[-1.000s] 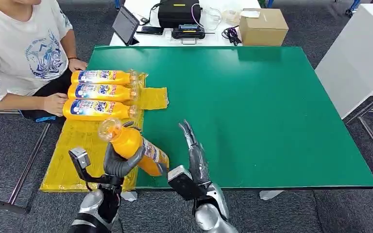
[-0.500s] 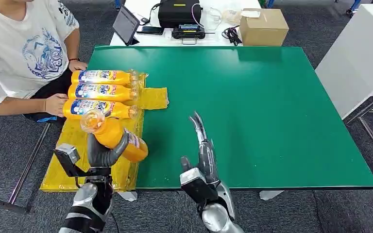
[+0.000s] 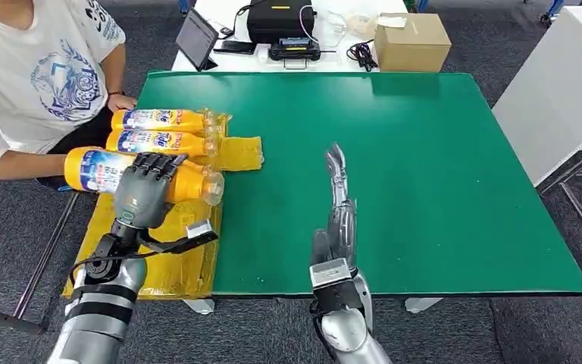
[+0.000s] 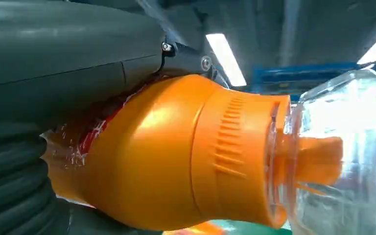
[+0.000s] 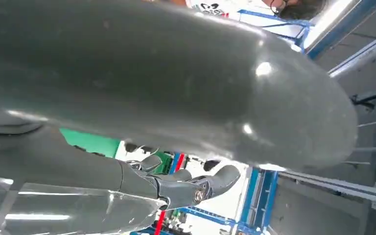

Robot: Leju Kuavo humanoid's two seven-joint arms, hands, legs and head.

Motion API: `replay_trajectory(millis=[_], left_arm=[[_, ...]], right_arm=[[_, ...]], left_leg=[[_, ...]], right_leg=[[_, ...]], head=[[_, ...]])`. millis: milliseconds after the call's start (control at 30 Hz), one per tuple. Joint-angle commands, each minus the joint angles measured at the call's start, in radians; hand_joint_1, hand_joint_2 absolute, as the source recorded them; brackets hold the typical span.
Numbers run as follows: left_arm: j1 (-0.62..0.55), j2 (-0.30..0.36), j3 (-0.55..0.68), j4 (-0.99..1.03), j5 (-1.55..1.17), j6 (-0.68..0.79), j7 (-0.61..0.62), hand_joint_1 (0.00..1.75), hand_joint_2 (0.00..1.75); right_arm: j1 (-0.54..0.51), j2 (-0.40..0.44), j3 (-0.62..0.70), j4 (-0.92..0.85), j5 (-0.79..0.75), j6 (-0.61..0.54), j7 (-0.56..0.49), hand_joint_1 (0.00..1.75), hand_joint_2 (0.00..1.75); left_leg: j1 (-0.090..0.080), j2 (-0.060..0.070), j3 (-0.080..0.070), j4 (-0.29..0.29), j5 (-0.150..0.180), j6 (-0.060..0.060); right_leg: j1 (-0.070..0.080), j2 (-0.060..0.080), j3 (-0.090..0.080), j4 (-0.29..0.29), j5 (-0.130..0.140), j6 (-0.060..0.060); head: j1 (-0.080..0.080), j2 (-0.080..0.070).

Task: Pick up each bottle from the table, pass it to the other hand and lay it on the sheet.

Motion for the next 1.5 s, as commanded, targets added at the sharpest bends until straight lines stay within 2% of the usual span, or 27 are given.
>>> replay_trajectory(millis=[33, 167, 267, 333, 400, 433, 467, 500, 567, 700, 1500], left_arm=[[-0.057, 0.208, -0.275, 0.196, -0.05, 0.001, 0.296, 1.75, 1.75], [-0.092, 0.202, -0.223, 0.371, -0.013, 0.001, 0.23, 1.75, 1.75], [-0.092, 0.202, -0.223, 0.371, -0.013, 0.001, 0.23, 1.75, 1.75], [-0.11, 0.198, -0.216, 0.441, -0.014, 0.001, 0.228, 1.75, 1.75], [-0.105, 0.201, -0.162, 0.462, -0.047, -0.004, 0.212, 1.75, 1.75], [-0.113, 0.197, -0.166, 0.503, -0.057, 0.001, 0.223, 1.75, 1.75], [-0.113, 0.197, -0.158, 0.509, -0.054, 0.001, 0.218, 1.75, 1.75], [-0.108, 0.21, -0.176, 0.533, -0.058, 0.001, 0.235, 1.75, 1.75], [-0.108, 0.241, -0.268, 0.582, -0.057, 0.001, 0.297, 1.75, 1.75], [-0.103, 0.246, -0.297, 0.611, -0.058, 0.001, 0.3, 1.75, 1.75], [-0.107, 0.23, -0.309, 0.625, -0.058, 0.001, 0.294, 1.75, 1.75]], right_arm=[[-0.022, -0.016, 0.047, 0.033, -0.028, -0.009, -0.008, 0.0, 0.0], [0.008, -0.031, 0.02, 0.02, -0.033, 0.025, -0.016, 0.0, 0.0], [0.008, -0.031, 0.02, 0.02, -0.033, 0.025, -0.016, 0.0, 0.0], [0.01, -0.029, 0.016, 0.027, -0.04, 0.03, -0.02, 0.0, 0.0], [0.009, -0.025, 0.016, 0.034, -0.037, 0.043, -0.012, 0.0, 0.0], [0.134, -0.151, 0.142, 0.159, 0.089, 0.168, 0.114, 0.0, 0.0], [0.038, 0.004, -0.033, 0.024, 0.003, 0.113, -0.022, 0.0, 0.0], [0.022, -0.002, -0.019, 0.049, -0.004, 0.103, -0.013, 0.0, 0.0], [0.016, -0.011, -0.005, 0.061, -0.016, 0.095, -0.008, 0.0, 0.0], [0.009, -0.013, 0.006, 0.071, -0.022, 0.095, -0.005, 0.0, 0.0], [0.005, -0.01, 0.008, 0.07, -0.024, 0.094, -0.005, 0.0, 0.0]], left_leg=[[0.002, 0.002, 0.004, -0.001, -0.002, -0.003], [0.002, 0.003, 0.005, -0.001, -0.001, -0.002], [0.002, 0.002, 0.004, -0.001, -0.001, -0.002], [0.002, 0.003, 0.003, 0.0, -0.002, -0.002], [0.001, 0.001, 0.003, -0.001, -0.001, -0.002], [0.002, 0.002, 0.004, -0.001, -0.002, -0.002], [0.001, 0.002, 0.003, -0.001, -0.001, -0.002], [0.002, 0.0, 0.006, -0.002, -0.001, -0.003], [0.001, 0.002, 0.003, -0.001, -0.001, -0.001], [0.002, 0.004, 0.004, -0.001, -0.002, -0.002], [0.002, 0.003, 0.007, -0.001, -0.001, -0.002]], right_leg=[[0.002, 0.001, 0.004, -0.001, -0.001, -0.003], [0.002, 0.001, 0.004, -0.001, -0.001, -0.003], [0.002, 0.001, 0.004, -0.002, -0.001, -0.002], [0.002, 0.001, 0.003, -0.001, -0.001, -0.002], [0.001, 0.0, 0.002, -0.001, -0.001, -0.002], [0.002, 0.001, 0.003, -0.001, -0.001, -0.003], [0.001, 0.001, 0.003, -0.001, -0.001, -0.002], [0.002, -0.001, 0.006, -0.003, -0.002, -0.003], [0.001, 0.001, 0.002, -0.001, -0.001, -0.002], [0.002, 0.002, 0.003, -0.001, -0.001, -0.003], [0.002, 0.003, 0.007, -0.001, 0.0, -0.003]], head=[[0.0, 0.0], [0.0, 0.0], [0.0, 0.0], [0.0, 0.0], [0.0, 0.0], [0.0, 0.0], [0.0, 0.0], [0.0, 0.0], [0.0, 0.0], [0.0, 0.0], [0.0, 0.0]])
